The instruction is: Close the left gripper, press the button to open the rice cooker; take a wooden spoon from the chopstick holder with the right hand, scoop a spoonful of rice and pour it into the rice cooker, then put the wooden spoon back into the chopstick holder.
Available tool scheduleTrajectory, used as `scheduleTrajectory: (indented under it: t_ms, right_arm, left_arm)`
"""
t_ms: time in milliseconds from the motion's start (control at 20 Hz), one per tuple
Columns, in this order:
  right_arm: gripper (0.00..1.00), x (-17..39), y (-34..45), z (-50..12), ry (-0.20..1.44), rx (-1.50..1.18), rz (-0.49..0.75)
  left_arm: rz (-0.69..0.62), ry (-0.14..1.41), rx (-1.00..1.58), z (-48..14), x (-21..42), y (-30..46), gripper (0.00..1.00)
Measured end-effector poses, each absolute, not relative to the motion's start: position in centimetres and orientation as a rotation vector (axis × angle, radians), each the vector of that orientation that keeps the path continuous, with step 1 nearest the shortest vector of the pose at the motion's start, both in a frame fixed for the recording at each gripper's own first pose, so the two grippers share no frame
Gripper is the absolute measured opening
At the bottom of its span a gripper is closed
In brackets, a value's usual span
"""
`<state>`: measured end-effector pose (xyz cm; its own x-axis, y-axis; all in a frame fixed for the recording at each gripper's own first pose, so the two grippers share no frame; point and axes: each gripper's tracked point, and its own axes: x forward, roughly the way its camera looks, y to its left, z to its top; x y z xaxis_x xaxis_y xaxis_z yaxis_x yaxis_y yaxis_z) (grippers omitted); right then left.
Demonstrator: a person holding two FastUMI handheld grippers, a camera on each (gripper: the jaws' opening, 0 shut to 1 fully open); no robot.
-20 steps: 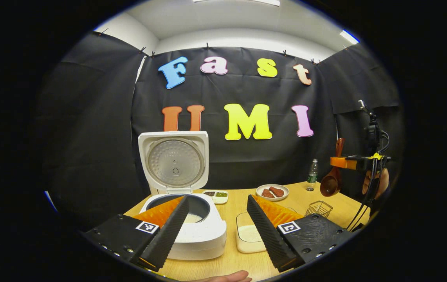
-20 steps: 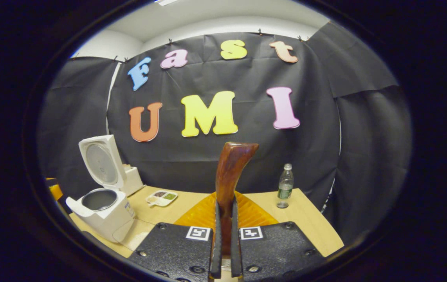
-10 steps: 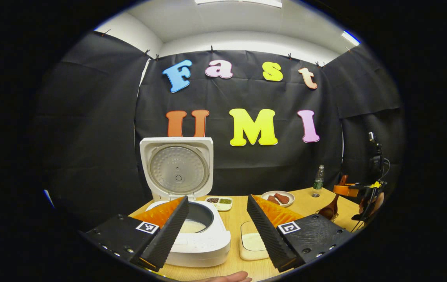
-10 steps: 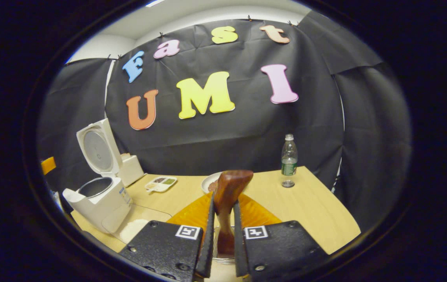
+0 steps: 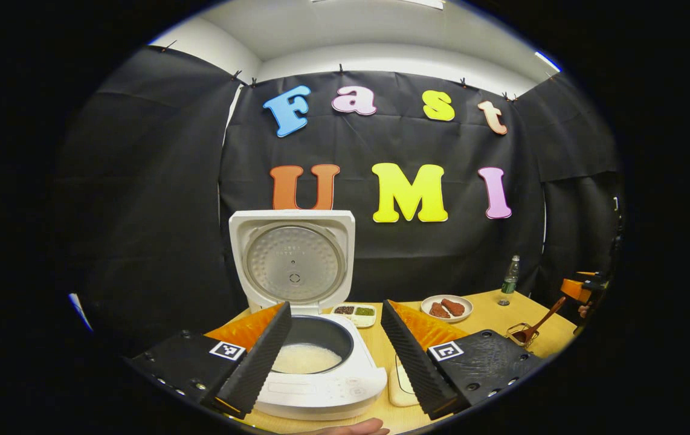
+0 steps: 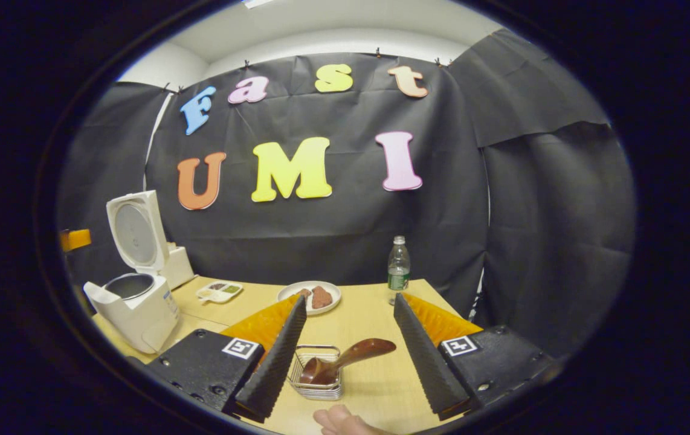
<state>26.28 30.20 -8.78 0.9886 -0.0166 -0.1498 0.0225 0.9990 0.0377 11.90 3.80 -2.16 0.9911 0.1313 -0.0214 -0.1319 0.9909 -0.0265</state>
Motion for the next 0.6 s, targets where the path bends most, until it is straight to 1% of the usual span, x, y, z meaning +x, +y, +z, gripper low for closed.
scheduleTrajectory:
  t_ms: [100, 300, 400, 450, 500, 550, 600]
  right_arm:
    - [0.95, 26.0, 29.9, -8.7, 0.145, 0.033, -0.038]
    - [0.95, 25.5, 30.9, -8.5, 0.147, 0.049, -0.003]
    - [0.95, 25.4, 30.5, -8.3, 0.133, 0.038, -0.012]
    - [0.9, 25.4, 30.4, -8.0, 0.119, 0.038, -0.017]
    - [0.92, 25.6, 30.6, -7.8, 0.103, 0.039, -0.01]
    - [0.96, 25.7, 30.8, -7.6, 0.095, 0.04, -0.002]
    - [0.99, 25.8, 30.9, -7.7, 0.094, 0.038, 0.003]
  left_arm:
    - [0.129, 0.016, -0.035, -1.1, 11.7, 4.4, 0.94]
    - [0.147, -0.005, -0.017, 1.3, 11.8, 5.7, 0.95]
    - [0.154, -0.018, -0.017, 2.9, 12.3, 6.3, 0.95]
    - [0.139, -0.032, -0.029, 3.9, 12.7, 6.2, 0.94]
    - [0.117, -0.061, -0.048, 5.2, 13.0, 6.1, 0.95]
    - [0.092, -0.073, -0.059, 6.1, 13.6, 5.9, 0.95]
    - [0.087, -0.073, -0.062, 6.6, 14.3, 6.3, 0.94]
